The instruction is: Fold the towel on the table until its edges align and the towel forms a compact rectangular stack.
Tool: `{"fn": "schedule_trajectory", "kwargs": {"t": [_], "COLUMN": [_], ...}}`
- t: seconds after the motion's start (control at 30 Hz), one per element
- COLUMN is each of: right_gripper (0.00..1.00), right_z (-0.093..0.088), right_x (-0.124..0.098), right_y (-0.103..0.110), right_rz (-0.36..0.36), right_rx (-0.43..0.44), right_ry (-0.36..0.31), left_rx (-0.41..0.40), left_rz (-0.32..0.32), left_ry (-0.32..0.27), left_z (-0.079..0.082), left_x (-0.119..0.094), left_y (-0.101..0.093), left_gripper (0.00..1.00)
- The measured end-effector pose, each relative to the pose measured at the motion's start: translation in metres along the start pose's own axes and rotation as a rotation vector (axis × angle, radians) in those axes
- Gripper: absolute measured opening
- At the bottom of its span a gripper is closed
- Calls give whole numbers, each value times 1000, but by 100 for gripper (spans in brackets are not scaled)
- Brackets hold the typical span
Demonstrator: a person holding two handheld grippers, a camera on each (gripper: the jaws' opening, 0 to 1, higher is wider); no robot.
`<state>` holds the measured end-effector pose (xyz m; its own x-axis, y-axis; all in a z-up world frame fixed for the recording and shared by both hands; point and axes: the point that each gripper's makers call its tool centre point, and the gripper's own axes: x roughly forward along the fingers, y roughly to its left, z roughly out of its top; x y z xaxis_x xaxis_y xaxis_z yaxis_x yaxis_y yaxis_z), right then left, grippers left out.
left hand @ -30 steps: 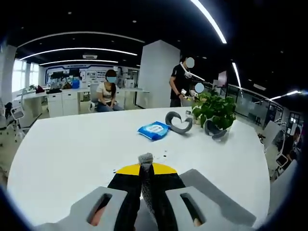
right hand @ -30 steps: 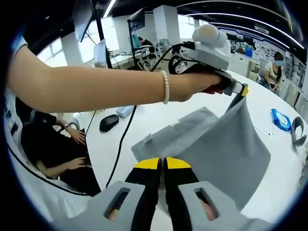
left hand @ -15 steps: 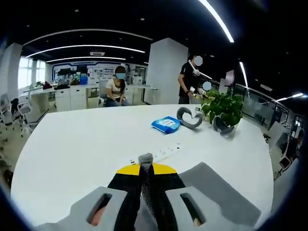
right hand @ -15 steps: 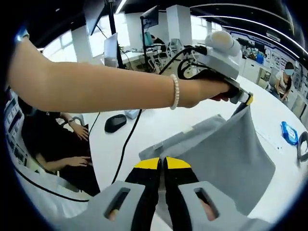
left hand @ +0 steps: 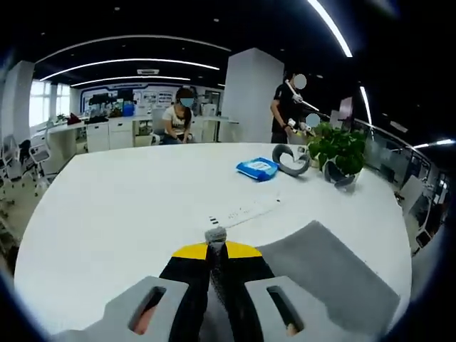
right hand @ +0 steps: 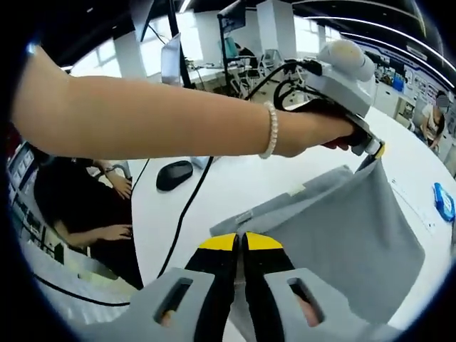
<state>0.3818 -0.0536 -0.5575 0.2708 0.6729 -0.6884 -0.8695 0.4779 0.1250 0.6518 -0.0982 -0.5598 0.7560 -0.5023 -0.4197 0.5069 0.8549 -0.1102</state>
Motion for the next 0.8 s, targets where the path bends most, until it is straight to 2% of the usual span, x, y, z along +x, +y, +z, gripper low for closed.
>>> {"fn": "schedule_trajectory", "kwargs": {"t": [0.17, 0.27, 0.33, 0.57, 0.8], "right_gripper": [0, 0, 1, 1, 1], "right_z": [-14, -19, -20, -30, -41], "right_x": [23, 33, 40, 61, 73], "right_y": [-1, 0, 1, 5, 7], "right_rz": [32, 41, 51, 94, 115], "right_rx": [39, 16, -13, -17, -47], "right_ry": [20, 22, 23, 65, 83], "left_rx": [-30, -44, -63, -104, -117], "left_rz": [3, 4, 0, 18, 30], "left_ry": [35, 47, 50, 70, 62], "left_z": [-25, -35, -39, -54, -58], "left_x": [7, 12, 14, 17, 12], "left_y": [13, 19, 22, 31, 37], "left_gripper": [6, 6, 6, 6, 8]}}
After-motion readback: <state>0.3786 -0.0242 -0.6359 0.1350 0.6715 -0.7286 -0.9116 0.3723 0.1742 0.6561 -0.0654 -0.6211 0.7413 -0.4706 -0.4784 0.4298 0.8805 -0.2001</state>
